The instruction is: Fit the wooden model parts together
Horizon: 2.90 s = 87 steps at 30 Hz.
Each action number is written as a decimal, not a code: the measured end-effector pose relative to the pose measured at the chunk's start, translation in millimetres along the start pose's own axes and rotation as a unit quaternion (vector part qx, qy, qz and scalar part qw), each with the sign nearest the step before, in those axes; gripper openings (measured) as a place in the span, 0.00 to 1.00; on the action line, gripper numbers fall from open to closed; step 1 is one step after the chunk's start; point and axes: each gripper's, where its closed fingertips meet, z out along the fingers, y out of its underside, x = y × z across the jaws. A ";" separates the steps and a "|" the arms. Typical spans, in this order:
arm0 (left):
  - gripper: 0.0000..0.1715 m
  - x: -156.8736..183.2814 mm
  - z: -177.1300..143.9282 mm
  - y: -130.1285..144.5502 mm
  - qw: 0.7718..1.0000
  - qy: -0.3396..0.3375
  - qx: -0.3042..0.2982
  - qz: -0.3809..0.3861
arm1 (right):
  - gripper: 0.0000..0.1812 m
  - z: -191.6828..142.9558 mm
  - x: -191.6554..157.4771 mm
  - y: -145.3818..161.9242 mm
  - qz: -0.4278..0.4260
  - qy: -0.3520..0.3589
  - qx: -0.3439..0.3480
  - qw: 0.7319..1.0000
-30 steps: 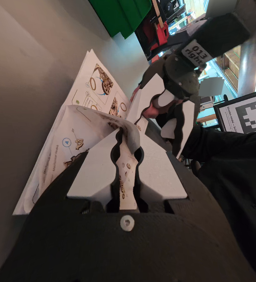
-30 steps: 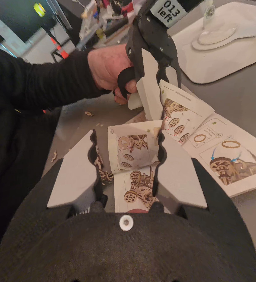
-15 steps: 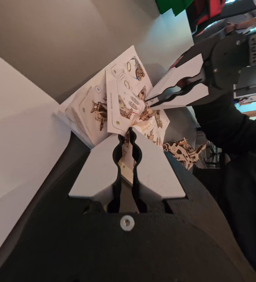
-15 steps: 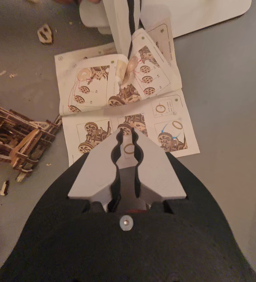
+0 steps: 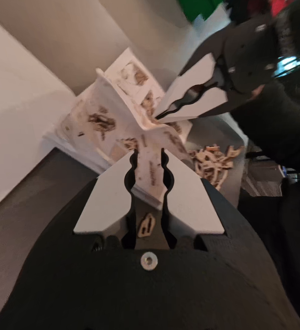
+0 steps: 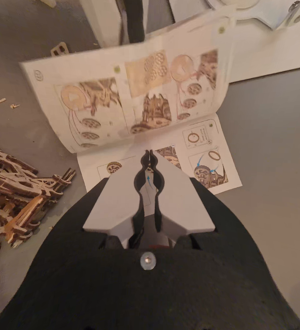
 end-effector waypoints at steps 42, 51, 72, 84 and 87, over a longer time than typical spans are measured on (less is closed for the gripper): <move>0.00 4.2 22.5 52.9 0.997 -0.067 0.025 -0.030 | 0.00 40.1 28.2 -49.2 0.008 -0.024 0.066 0.997; 0.03 21.4 42.2 44.4 0.997 -0.073 0.031 0.009 | 0.00 38.6 44.4 -47.2 -0.037 0.035 0.067 0.996; 0.00 15.5 20.7 64.1 0.995 -0.084 0.045 -0.023 | 0.00 29.8 41.1 -35.2 0.001 0.037 0.050 0.998; 0.39 23.2 -132.6 43.1 0.972 -0.185 0.143 0.036 | 0.15 -29.9 51.1 -65.6 -0.003 0.107 0.080 0.991; 0.47 -0.6 -196.6 78.0 0.956 -0.265 0.128 -0.019 | 0.16 -64.9 48.0 -77.8 -0.010 0.146 0.096 0.985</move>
